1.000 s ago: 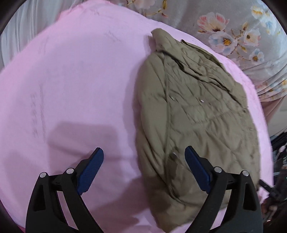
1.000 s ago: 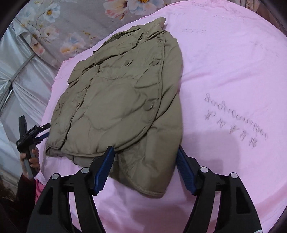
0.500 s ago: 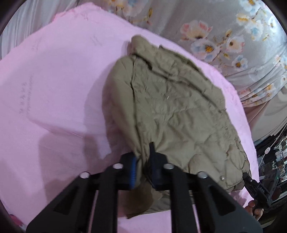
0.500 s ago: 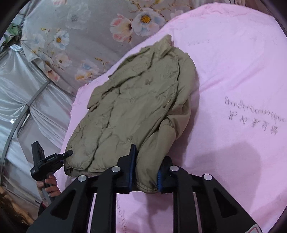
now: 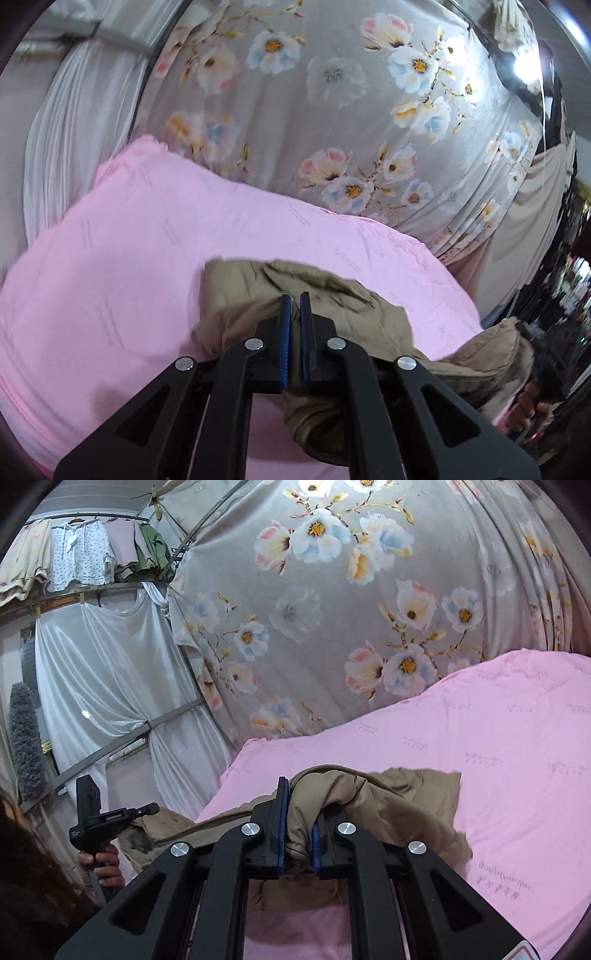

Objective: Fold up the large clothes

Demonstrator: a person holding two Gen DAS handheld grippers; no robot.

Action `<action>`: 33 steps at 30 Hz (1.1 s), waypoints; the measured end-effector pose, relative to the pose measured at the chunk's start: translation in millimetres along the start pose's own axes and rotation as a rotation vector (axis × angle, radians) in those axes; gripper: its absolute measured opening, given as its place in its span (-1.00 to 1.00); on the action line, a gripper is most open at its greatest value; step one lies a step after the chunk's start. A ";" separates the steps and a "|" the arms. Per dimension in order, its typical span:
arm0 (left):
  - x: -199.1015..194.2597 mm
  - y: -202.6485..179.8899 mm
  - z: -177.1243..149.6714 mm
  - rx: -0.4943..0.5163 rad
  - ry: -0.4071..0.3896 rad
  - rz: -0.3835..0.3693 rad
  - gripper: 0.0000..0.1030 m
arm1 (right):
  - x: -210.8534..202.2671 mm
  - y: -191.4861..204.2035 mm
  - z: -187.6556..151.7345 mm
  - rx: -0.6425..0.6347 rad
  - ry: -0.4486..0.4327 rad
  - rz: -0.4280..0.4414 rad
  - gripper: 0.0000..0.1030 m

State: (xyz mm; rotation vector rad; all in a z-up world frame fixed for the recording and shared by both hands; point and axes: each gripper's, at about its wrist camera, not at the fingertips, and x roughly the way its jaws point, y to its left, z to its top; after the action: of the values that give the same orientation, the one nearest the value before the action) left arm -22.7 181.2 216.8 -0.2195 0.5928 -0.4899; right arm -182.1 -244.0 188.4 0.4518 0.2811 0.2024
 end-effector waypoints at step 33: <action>340.4 76.0 15.9 0.004 0.414 0.060 0.14 | 196.7 -159.9 19.3 0.216 0.140 -0.257 0.26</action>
State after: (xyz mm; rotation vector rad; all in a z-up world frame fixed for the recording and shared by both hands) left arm 260.3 77.3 40.7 -0.0950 0.9995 -0.4812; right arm 29.9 -342.7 88.7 0.6109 0.4976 -0.0488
